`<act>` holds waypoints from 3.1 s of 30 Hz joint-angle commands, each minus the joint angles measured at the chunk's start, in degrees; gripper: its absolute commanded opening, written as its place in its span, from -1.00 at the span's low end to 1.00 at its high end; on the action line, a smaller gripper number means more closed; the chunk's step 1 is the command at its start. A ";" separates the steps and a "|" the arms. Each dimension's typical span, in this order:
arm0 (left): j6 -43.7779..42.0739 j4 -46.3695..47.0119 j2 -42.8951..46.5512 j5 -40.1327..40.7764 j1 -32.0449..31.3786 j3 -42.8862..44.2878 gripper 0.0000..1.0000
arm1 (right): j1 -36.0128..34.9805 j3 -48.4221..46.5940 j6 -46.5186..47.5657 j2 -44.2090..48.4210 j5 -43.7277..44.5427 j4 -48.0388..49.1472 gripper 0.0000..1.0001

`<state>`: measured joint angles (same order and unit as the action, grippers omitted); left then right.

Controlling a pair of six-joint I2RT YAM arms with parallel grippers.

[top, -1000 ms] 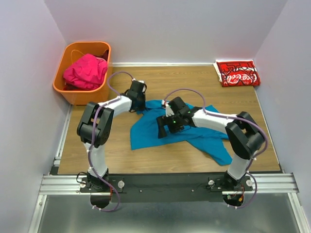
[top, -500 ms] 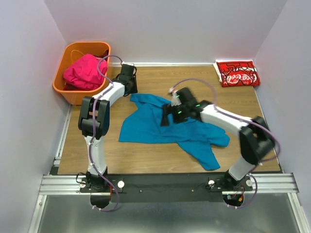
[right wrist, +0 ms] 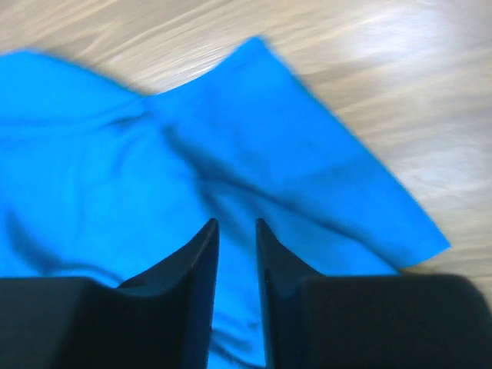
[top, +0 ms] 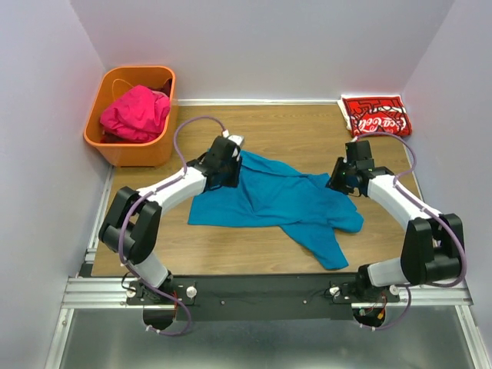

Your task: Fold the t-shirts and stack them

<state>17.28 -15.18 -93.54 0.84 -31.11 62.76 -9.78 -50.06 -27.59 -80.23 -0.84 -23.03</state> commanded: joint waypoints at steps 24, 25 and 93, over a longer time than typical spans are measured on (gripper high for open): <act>3.29 -1.78 1.95 -7.70 5.62 -17.85 -0.44 | 6.79 -29.97 1.66 -43.51 6.82 14.42 -0.80; 3.46 -1.87 2.13 -7.44 6.58 -18.02 -0.45 | 6.71 -33.40 2.36 -45.09 6.30 13.98 -0.76; -2.25 -2.30 -12.55 -9.81 -15.64 -5.28 -0.69 | 6.97 -2.31 0.17 -22.85 -8.92 13.53 -0.41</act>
<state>12.75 -11.29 -104.84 -11.05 -46.50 61.84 -2.74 -50.94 -27.31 -96.66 -13.93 -12.12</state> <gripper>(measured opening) 0.158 0.298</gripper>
